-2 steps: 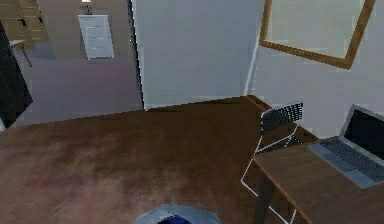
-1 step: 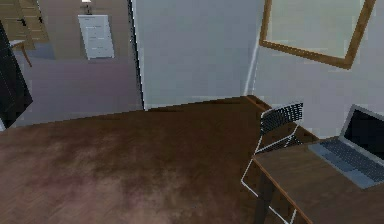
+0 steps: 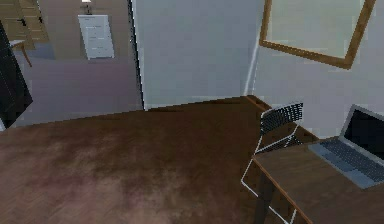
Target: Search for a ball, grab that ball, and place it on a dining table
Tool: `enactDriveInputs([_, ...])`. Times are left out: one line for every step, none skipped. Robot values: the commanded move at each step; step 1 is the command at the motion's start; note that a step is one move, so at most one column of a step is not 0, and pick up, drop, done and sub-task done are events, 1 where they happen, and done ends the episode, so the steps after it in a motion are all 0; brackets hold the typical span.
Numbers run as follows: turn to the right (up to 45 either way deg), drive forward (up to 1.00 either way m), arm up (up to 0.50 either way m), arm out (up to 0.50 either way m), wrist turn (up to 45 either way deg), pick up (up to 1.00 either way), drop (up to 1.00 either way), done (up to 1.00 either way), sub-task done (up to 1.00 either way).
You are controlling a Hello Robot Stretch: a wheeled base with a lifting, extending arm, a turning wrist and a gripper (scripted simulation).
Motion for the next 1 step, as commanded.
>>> enactDriveInputs([0.0,0.00,-0.14,0.00,0.0,0.00,0.00,0.00,0.00])
